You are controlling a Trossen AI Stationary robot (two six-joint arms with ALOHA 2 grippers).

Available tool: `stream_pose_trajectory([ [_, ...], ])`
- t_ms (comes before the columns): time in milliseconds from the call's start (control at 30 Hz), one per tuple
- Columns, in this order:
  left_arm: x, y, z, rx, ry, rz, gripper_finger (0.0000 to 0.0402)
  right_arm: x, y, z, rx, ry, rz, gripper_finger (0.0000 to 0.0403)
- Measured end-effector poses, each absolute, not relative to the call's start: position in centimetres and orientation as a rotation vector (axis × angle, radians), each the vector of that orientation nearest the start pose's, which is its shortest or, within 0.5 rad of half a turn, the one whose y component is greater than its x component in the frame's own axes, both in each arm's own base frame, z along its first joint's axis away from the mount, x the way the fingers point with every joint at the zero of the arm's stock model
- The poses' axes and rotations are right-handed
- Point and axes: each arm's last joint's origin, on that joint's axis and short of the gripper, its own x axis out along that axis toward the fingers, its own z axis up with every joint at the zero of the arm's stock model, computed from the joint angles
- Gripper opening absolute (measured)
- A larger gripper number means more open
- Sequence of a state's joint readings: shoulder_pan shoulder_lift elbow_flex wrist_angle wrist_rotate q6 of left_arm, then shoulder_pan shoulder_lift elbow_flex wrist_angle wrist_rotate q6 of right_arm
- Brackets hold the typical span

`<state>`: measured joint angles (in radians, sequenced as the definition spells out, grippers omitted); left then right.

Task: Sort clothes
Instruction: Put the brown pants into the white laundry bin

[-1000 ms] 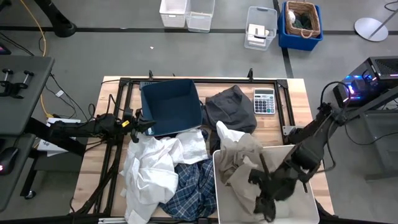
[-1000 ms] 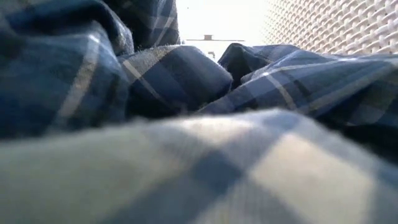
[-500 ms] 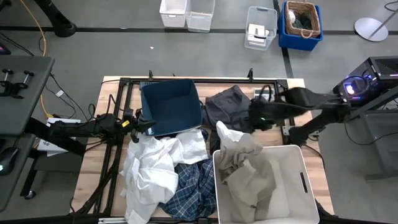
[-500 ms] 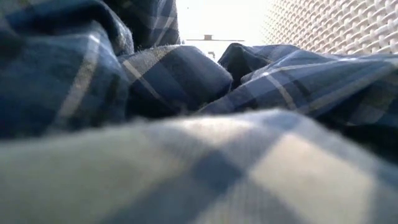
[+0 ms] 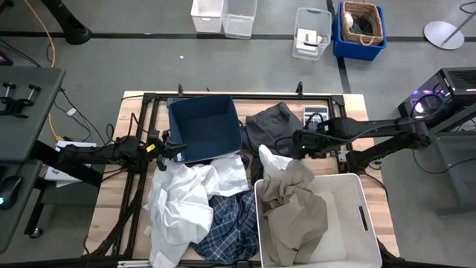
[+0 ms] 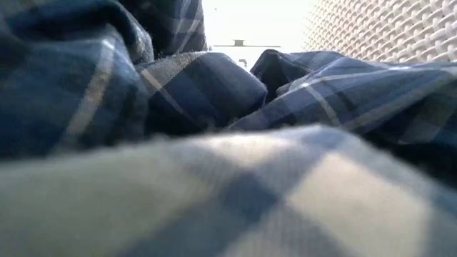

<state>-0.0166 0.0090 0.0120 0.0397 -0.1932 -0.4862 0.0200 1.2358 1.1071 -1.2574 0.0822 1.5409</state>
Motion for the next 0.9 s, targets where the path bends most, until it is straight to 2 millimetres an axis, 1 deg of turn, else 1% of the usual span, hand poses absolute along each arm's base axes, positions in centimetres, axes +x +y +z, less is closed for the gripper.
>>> stream_pose_trajectory([
  [67, 9.7, 0.4, 17.1, -0.489, -0.085, 0.163, 0.0, 20.3, 0.2, 27.0, 1.226, 1.038, -1.081, 0.0199],
  [133, 9.7, 0.4, 17.1, -0.489, -0.086, 0.162, 0.0, 21.2, 0.4, 25.9, 1.278, 1.023, -0.97, 0.0182],
  [167, 9.7, 0.4, 17.1, -0.489, -0.085, 0.163, 0.0, 21.6, 0.7, 25.5, 1.295, 1.018, -0.914, 0.0167],
  [233, 9.7, 0.4, 17.1, -0.489, -0.085, 0.163, 0.0, 22.2, 1.2, 25.2, 1.311, 0.988, -0.838, 0.0119],
  [300, 9.7, 0.4, 17.1, -0.489, -0.086, 0.163, 0.0, 22.7, 1.5, 25.5, 1.304, 0.96, -0.767, 0.0052],
  [333, 9.7, 0.4, 17.1, -0.489, -0.086, 0.163, 0.0, 22.7, 1.8, 25.6, 1.291, 0.968, -0.739, 0.0027],
  [367, 9.7, 0.4, 17.1, -0.489, -0.086, 0.163, 0.0, 22.9, 2.0, 25.9, 1.287, 0.977, -0.705, 0.0016],
  [500, 9.7, 0.4, 17.1, -0.489, -0.086, 0.163, 0.0, 23.6, 3.1, 27.6, 1.303, 0.965, -0.54, 0.0012],
  [600, 9.7, 0.4, 17.1, -0.489, -0.086, 0.163, 0.0, 24.0, 3.9, 29.7, 1.285, 0.939, -0.433, 0.0003],
  [767, 9.7, 0.4, 17.1, -0.489, -0.086, 0.162, 0.0001, 24.0, 5.7, 32.6, 1.256, 0.943, -0.263, 0.0001],
  [900, 9.7, 0.4, 17.1, -0.489, -0.086, 0.162, 0.0001, 23.5, 7.7, 34.3, 1.24, 0.988, -0.12, 0.0001],
])
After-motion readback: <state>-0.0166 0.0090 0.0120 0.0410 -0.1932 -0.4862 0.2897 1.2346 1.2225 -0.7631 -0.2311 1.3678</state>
